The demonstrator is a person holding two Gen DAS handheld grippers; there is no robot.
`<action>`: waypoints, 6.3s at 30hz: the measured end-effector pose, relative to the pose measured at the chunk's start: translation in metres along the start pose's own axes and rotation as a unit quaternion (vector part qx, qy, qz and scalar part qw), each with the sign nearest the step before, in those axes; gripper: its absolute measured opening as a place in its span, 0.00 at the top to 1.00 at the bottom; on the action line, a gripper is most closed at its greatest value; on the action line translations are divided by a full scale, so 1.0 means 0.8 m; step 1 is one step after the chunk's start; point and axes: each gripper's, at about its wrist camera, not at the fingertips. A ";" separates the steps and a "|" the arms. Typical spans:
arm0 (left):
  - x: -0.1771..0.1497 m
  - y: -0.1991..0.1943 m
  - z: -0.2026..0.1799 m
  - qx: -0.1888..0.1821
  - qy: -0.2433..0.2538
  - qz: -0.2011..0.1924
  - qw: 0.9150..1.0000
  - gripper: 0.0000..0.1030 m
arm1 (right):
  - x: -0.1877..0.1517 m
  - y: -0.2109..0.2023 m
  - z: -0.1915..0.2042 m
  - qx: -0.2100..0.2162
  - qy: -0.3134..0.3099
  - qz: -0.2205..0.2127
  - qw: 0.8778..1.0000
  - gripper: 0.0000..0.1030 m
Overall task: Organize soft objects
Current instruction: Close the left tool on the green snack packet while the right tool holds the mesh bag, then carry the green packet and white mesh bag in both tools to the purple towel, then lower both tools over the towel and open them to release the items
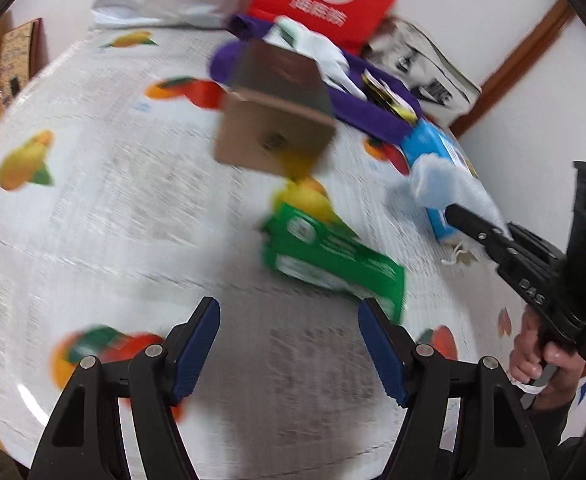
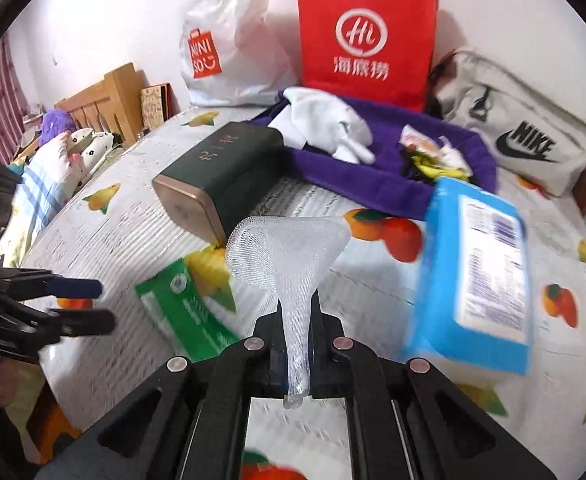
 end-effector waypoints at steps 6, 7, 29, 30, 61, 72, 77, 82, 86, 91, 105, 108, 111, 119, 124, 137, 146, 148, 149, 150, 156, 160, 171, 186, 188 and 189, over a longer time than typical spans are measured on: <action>-0.012 0.023 -0.028 -0.021 -0.010 -0.001 1.000 0.32 | -0.059 -0.032 -0.025 -0.008 0.023 0.000 1.000 0.95; -0.012 0.025 -0.030 -0.022 -0.013 -0.002 1.000 0.32 | -0.071 -0.034 -0.032 -0.011 0.033 0.002 0.999 0.95; 0.027 0.101 -0.122 0.173 0.068 -0.034 0.982 0.22 | -0.149 -0.020 -0.083 -0.007 0.108 0.000 0.994 0.94; 0.022 0.102 -0.125 0.184 0.079 -0.042 0.979 0.22 | -0.149 -0.019 -0.083 -0.007 0.110 -0.002 0.994 0.94; 0.001 0.058 -0.071 0.133 0.055 -0.123 0.982 0.78 | -0.141 -0.014 -0.065 -0.070 0.113 0.001 0.991 0.94; -0.014 0.011 -0.033 0.100 0.010 -0.135 0.986 0.80 | -0.135 -0.045 -0.063 -0.086 0.121 -0.006 0.989 0.94; -0.011 -0.016 -0.033 0.095 0.007 -0.150 0.984 0.80 | -0.121 -0.061 -0.062 -0.090 0.122 -0.015 0.988 0.94; -0.002 -0.044 -0.039 0.074 0.017 -0.173 0.982 0.80 | -0.106 -0.078 -0.059 -0.093 0.115 -0.028 0.989 0.94; 0.007 -0.061 -0.045 0.064 0.017 -0.183 0.981 0.80 | -0.091 -0.091 -0.058 -0.095 0.108 -0.039 0.989 0.94; 0.016 -0.076 -0.056 0.063 0.026 -0.194 0.979 0.80 | -0.078 -0.100 -0.061 -0.099 0.109 -0.048 0.988 0.94; 0.050 -0.097 -0.073 0.062 0.031 -0.211 0.975 0.80 | -0.040 -0.118 -0.082 -0.106 0.115 -0.066 0.985 0.94; 0.060 -0.098 -0.074 0.062 0.030 -0.213 0.975 0.79 | -0.027 -0.120 -0.087 -0.106 0.113 -0.071 0.985 0.94; 0.073 -0.097 -0.074 0.060 0.026 -0.210 0.975 0.80 | -0.013 -0.119 -0.094 -0.104 0.111 -0.074 0.986 0.94; 0.106 -0.091 -0.077 0.072 0.027 -0.208 0.975 0.79 | 0.022 -0.098 -0.117 -0.092 0.106 -0.077 0.987 0.94; 0.127 -0.080 -0.076 0.075 0.025 -0.202 0.976 0.79 | 0.042 -0.076 -0.128 -0.091 0.093 -0.067 0.989 0.94; 0.181 -0.049 -0.083 0.070 0.024 -0.180 0.981 0.79 | 0.088 -0.034 -0.154 -0.086 0.081 -0.071 0.990 0.94; 0.214 -0.023 -0.083 0.047 0.012 -0.159 0.986 0.79 | 0.112 0.000 -0.187 -0.085 0.085 -0.059 0.991 0.94; 0.220 -0.017 -0.084 0.046 0.010 -0.154 0.987 0.79 | 0.117 0.005 -0.193 -0.086 0.082 -0.058 0.991 0.94; 0.223 -0.014 -0.086 0.047 0.010 -0.154 0.987 0.79 | 0.119 0.009 -0.196 -0.086 0.081 -0.056 0.991 0.94; 0.226 -0.012 -0.087 0.046 0.010 -0.154 0.987 0.79 | 0.122 0.012 -0.198 -0.086 0.081 -0.056 0.991 0.94; 0.244 0.006 -0.096 0.048 0.020 -0.145 0.988 0.79 | 0.136 0.038 -0.213 -0.082 0.079 -0.050 0.992 0.94; 0.255 0.016 -0.097 0.051 0.023 -0.141 0.988 0.79 | 0.146 0.057 -0.221 -0.076 0.078 -0.045 0.993 0.94; 0.285 0.043 -0.096 0.051 0.020 -0.131 0.990 0.79 | 0.178 0.120 -0.241 -0.057 0.059 -0.022 0.996 0.94; 0.315 0.071 -0.102 0.047 0.030 -0.121 0.991 0.78 | 0.183 0.192 -0.258 0.008 0.079 0.037 0.996 0.86; 0.318 0.076 -0.104 0.043 0.028 -0.119 0.992 0.78 | 0.183 0.196 -0.255 0.010 0.073 0.041 0.996 0.83; 0.319 0.078 -0.105 0.041 0.028 -0.119 0.992 0.78 | 0.183 0.198 -0.252 0.009 0.067 0.045 0.997 0.79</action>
Point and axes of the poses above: each gripper's, at about its wrist camera, not at the fingertips, and y roughly the way its jaws point, z to its left, x to its top, and after that the axes turned 8 degrees about -y, right-handed
